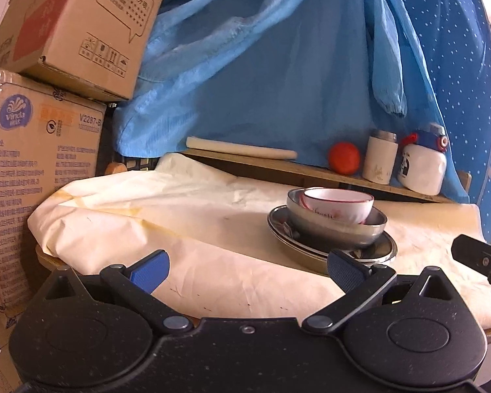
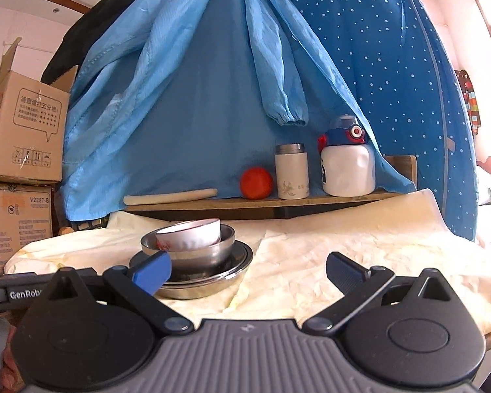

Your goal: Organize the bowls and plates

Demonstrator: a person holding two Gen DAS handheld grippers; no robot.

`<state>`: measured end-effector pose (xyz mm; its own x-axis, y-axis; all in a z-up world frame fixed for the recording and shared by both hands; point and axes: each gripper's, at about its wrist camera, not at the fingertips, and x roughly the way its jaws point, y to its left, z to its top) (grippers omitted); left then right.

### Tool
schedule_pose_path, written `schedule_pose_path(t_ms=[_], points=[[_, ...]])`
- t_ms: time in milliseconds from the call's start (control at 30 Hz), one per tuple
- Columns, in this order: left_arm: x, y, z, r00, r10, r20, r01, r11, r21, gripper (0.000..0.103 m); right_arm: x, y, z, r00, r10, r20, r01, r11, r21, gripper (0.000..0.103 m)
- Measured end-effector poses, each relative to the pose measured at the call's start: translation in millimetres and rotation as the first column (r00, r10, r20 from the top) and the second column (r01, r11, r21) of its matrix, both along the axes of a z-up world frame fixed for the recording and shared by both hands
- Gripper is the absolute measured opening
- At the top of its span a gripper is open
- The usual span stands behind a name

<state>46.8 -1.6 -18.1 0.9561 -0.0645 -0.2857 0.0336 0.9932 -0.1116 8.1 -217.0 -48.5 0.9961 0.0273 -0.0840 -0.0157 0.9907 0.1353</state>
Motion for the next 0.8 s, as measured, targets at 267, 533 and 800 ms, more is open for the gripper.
schedule_pose_path(t_ms=[267,533,800], points=[[1.8,1.6,-1.5,1.0,0.005,0.005,-0.005,1.0,-0.012,0.102,1.7,-4.8,-4.4,1.0,-0.005,0.001,0.005,1.0,0.03,0.103],[1.1,2.3,-1.3,1.0,0.013,0.009,-0.013,1.0,-0.016,0.102,2.9,-5.6,-7.2,1.0,-0.006,0.001,0.006,0.999,0.032,0.103],[0.3,1.5,-1.3,1.0,0.01,0.011,-0.009,1.0,-0.012,0.102,2.6,-6.1,-7.2,1.0,-0.003,0.004,0.003,1.0,0.029,0.103]])
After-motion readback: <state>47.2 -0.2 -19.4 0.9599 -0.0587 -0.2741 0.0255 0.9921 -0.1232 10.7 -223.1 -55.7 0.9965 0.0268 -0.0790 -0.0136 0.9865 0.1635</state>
